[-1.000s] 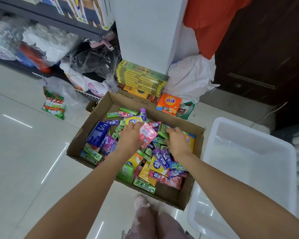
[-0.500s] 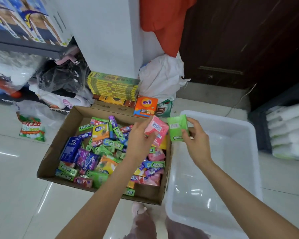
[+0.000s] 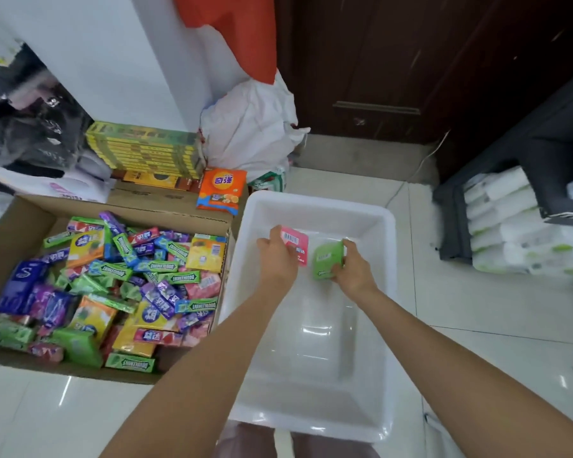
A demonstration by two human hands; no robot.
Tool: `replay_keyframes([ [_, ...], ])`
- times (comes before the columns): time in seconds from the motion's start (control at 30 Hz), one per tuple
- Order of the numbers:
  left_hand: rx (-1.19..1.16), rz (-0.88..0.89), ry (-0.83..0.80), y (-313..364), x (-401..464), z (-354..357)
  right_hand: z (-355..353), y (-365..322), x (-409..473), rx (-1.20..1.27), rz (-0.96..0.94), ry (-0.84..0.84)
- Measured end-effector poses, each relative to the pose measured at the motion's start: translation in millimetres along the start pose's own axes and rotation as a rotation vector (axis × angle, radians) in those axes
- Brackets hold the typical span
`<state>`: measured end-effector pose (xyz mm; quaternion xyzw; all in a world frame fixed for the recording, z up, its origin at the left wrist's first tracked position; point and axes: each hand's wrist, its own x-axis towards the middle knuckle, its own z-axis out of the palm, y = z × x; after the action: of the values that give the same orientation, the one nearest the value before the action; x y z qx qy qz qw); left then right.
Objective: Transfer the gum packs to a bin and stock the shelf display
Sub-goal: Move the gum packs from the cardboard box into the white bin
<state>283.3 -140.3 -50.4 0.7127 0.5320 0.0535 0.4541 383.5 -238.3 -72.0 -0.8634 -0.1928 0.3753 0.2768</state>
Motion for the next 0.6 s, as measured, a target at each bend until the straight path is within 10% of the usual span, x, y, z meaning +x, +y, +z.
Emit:
replay_keyframes([
  [0.3,0.194,-0.113,-0.132,-13,7,14,2,7,7,-0.219,-0.056,-0.142],
  [0.6,0.061,0.294,0.079,-19,-35,-61,16,-58,-35,-0.049,-0.403,-0.014],
])
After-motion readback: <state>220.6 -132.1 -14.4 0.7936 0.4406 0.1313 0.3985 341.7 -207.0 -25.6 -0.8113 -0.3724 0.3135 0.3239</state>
